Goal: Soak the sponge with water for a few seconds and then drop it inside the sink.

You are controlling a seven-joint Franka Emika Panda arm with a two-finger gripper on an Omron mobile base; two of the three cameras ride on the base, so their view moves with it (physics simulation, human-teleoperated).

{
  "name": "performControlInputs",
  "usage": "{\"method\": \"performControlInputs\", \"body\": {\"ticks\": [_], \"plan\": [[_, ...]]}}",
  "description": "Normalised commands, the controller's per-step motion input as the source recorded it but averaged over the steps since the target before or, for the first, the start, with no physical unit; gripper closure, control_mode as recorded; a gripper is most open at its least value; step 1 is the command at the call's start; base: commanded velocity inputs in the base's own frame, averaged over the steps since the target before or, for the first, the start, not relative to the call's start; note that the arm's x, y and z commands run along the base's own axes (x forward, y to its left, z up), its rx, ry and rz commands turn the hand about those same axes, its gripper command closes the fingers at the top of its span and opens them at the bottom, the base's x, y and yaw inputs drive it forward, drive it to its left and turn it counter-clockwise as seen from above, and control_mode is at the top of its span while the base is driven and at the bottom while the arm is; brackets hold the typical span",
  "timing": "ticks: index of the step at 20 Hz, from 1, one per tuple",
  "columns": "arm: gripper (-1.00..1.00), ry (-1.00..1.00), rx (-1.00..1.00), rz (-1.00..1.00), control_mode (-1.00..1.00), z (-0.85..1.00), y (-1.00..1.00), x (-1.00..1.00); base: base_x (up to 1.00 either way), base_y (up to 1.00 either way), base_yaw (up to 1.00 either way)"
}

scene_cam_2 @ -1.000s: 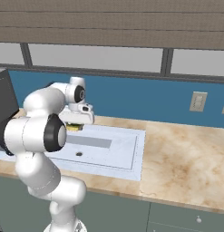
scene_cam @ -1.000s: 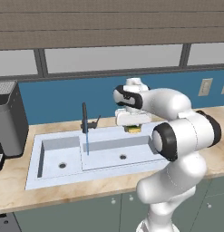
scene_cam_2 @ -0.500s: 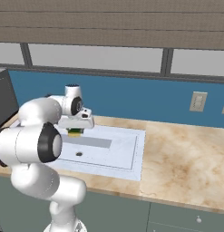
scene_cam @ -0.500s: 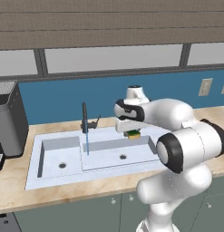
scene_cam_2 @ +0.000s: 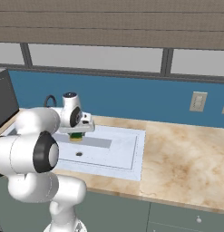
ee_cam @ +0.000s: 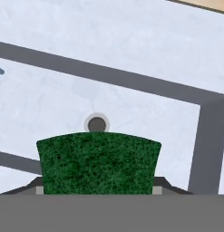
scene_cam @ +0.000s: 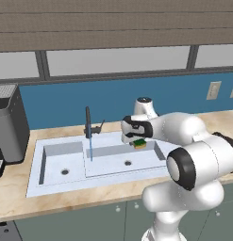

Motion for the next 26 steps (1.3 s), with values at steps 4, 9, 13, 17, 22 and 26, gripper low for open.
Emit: {"method": "performControlInputs", "body": {"ticks": [4, 9, 13, 17, 22, 26], "plan": [[1.0, 0.01, 0.0, 0.04, -1.0, 0.0, 0.0, 0.29, 0.0, 0.0, 0.0], [1.0, 0.0, 0.0, 0.05, -1.0, -0.09, -0.03, 0.27, 0.0, 0.0, 0.0], [1.0, 0.0, 0.01, 0.05, -1.0, -0.24, -0.01, 0.09, 0.0, 0.0, 0.0], [1.0, 0.0, 0.01, 0.05, -1.0, -0.25, 0.0, 0.0, 0.0, 0.0, 0.0], [1.0, 0.0, 0.02, 0.05, -1.0, 0.0, 0.0, -0.13, 0.0, 0.0, 0.0], [1.0, 0.0, 0.01, 0.03, -1.0, -0.07, 0.0, -0.11, 0.0, 0.0, 0.0]]}}
